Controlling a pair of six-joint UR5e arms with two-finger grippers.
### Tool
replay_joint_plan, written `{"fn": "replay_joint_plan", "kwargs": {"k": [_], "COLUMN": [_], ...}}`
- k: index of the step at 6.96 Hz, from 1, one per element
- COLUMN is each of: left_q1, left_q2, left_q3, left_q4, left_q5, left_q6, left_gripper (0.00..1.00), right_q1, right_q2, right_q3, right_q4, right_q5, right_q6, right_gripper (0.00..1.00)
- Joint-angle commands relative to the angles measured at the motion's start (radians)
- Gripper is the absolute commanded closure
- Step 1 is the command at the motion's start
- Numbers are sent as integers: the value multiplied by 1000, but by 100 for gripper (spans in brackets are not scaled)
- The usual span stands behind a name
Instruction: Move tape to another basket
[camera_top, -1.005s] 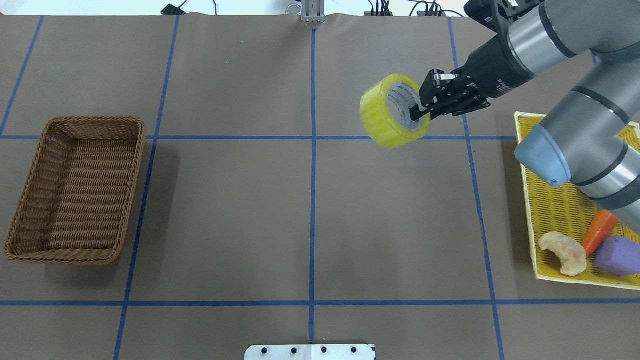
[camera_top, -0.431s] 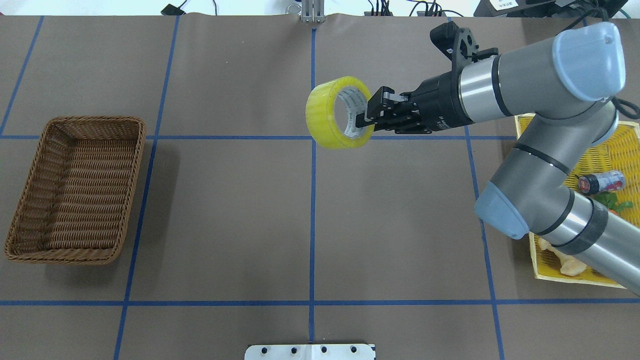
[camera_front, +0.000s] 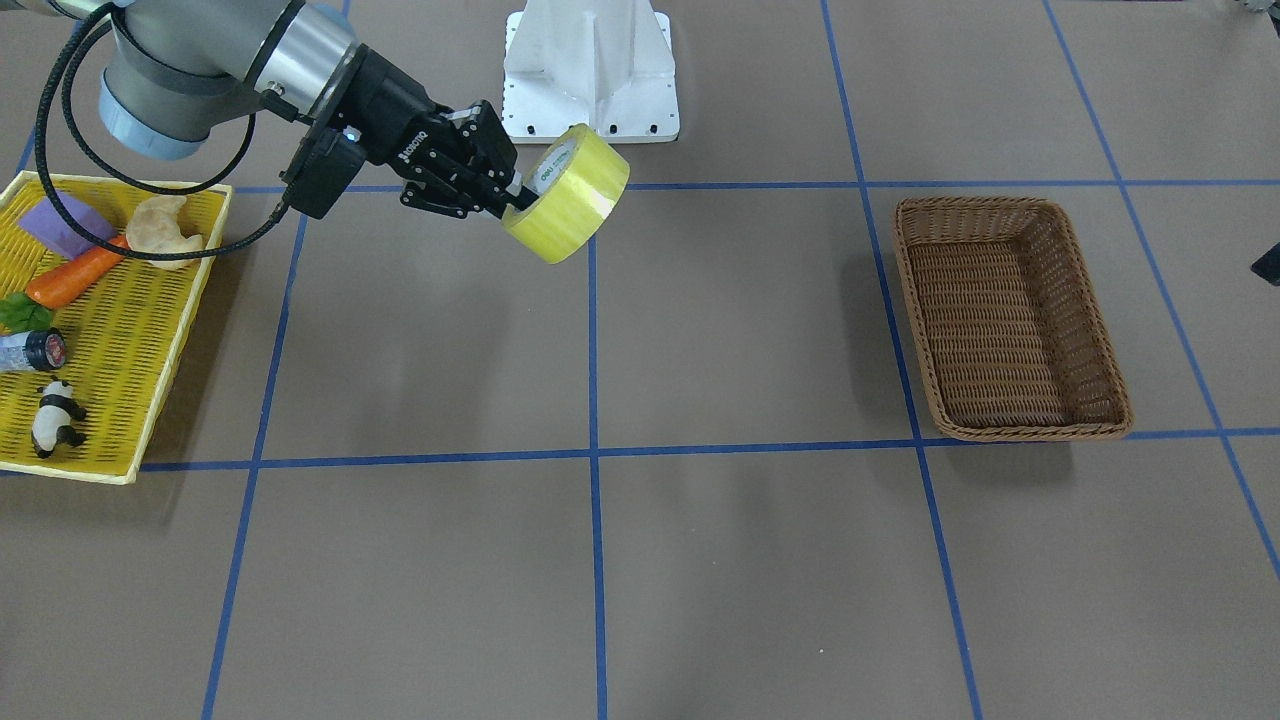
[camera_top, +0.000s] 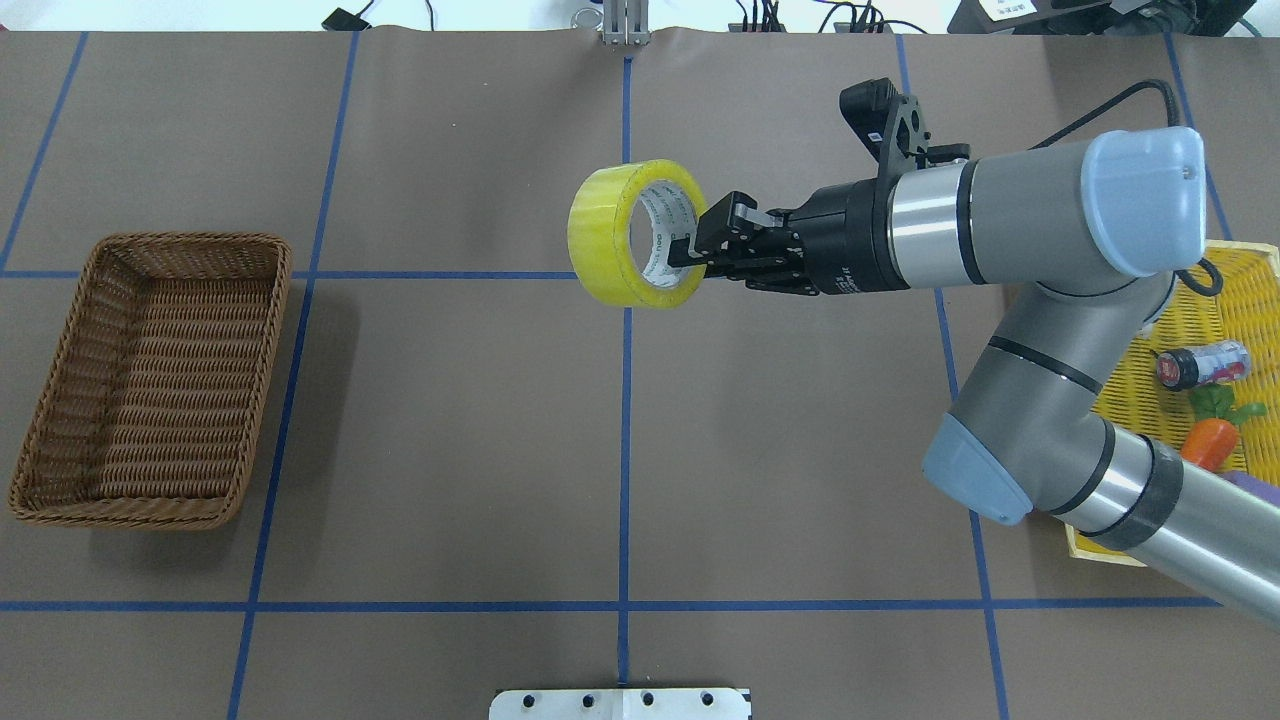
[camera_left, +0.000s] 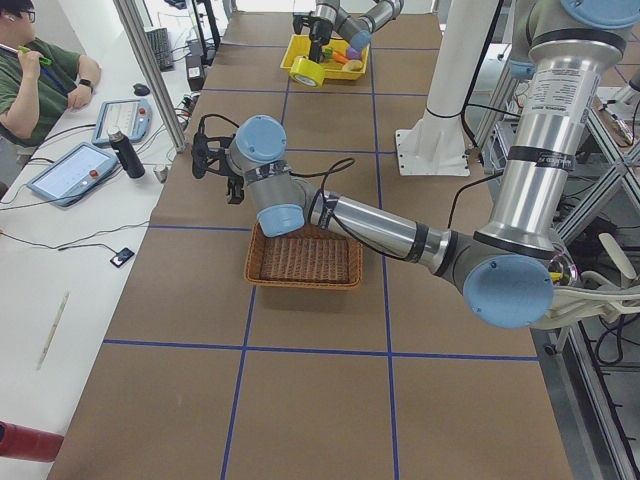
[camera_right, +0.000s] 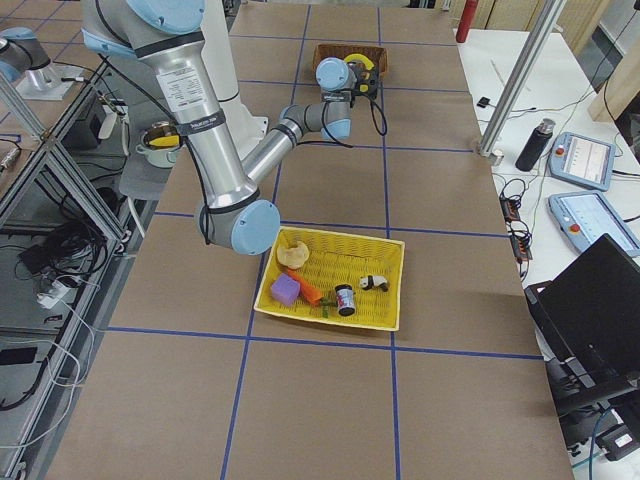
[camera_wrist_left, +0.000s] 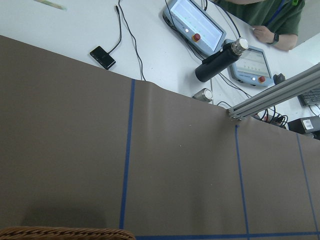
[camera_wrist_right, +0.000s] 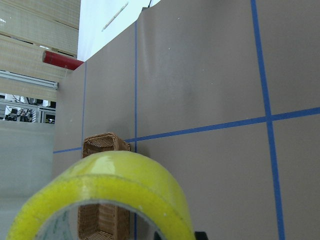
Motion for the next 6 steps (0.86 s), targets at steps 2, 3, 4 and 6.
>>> {"fn": "replay_joint_plan", "kwargs": {"k": [2, 3, 4, 6], "left_q1": [193, 223, 247, 344], "left_q2": [-58, -101, -159, -266], "left_q3": [2, -10, -12, -12], "left_q4": [-241, -243, -247, -249], "left_q5": [95, 92, 87, 89], "left_q6": [-541, -733, -899, -1102], "left_gripper": [2, 2, 2, 2], "right_q1": [-11, -27, -57, -94], "right_q2": [0, -2, -2, 0], "right_q3": [-5, -9, -41, -89], "right_q4": [86, 130, 219, 332], "right_q5": [-12, -11, -12, -14], "right_q6": [73, 119, 145, 162], "right_gripper": [100, 100, 100, 100]}}
